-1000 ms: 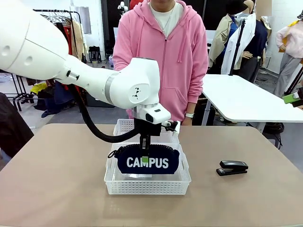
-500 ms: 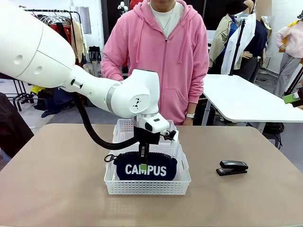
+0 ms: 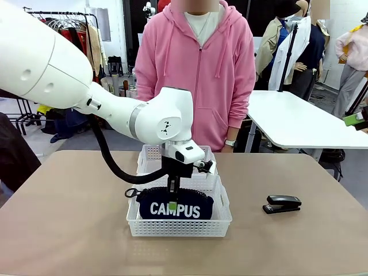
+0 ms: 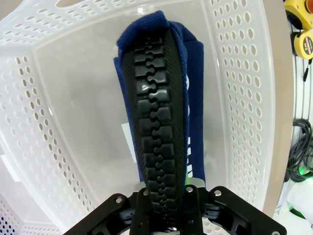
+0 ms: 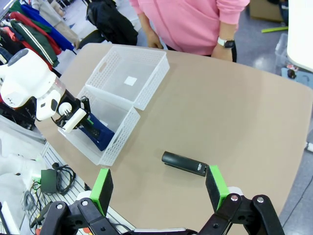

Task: Distribute items into two baskets.
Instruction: Place the picked Pencil pouch into the Organizing basket as instructed by the person.

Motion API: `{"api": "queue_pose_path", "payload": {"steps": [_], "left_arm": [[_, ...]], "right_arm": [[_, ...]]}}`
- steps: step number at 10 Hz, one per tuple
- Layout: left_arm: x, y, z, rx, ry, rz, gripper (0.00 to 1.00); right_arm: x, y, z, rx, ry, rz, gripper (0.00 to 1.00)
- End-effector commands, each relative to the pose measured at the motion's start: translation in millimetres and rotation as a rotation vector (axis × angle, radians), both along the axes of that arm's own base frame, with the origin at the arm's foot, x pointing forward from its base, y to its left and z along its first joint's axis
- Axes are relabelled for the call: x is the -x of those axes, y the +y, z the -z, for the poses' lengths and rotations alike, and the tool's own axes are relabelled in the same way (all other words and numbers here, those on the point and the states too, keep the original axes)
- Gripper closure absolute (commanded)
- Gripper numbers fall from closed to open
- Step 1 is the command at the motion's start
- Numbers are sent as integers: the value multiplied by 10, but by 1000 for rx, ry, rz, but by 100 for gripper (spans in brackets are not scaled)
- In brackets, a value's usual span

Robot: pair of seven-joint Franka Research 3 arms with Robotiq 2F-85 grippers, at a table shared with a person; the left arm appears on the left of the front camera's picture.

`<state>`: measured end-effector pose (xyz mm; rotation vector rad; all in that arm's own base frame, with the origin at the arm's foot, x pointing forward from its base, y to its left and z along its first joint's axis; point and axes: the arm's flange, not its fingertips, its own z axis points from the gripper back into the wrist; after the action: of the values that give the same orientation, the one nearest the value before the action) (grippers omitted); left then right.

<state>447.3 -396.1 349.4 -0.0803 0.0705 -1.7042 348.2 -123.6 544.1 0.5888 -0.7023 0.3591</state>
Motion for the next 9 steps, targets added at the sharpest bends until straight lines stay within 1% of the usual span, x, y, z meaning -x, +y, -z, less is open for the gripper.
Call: {"api": "queue_pose_path", "payload": {"steps": [1,2,3,4,5,7,8,9], "left_arm": [[31,74,-98,-19,-12,26,35],[36,108,-163,-11,-8,18,15],[70,137,-271,-7,-19,9,0],[121,162,-383,-10,-36,2,0],[193,206,-502,4,-37,0,0],[294,301,-698,27,-72,-7,0],[326,332,-748,39,-73,-9,0],[364,367,-811,51,-91,-10,0]], "right_arm": [[-10,4,-7,-25,-22,-12,0],[-10,4,-7,-25,-22,-12,0],[-10,4,-7,-25,-22,-12,0],[-10,4,-7,-25,-22,-12,0],[-10,4,-7,-25,-22,-12,0],[-10,4,-7,-25,-22,-12,0],[-10,4,-7,-25,-22,-12,0],[-10,4,-7,-25,-22,-12,0]]}}
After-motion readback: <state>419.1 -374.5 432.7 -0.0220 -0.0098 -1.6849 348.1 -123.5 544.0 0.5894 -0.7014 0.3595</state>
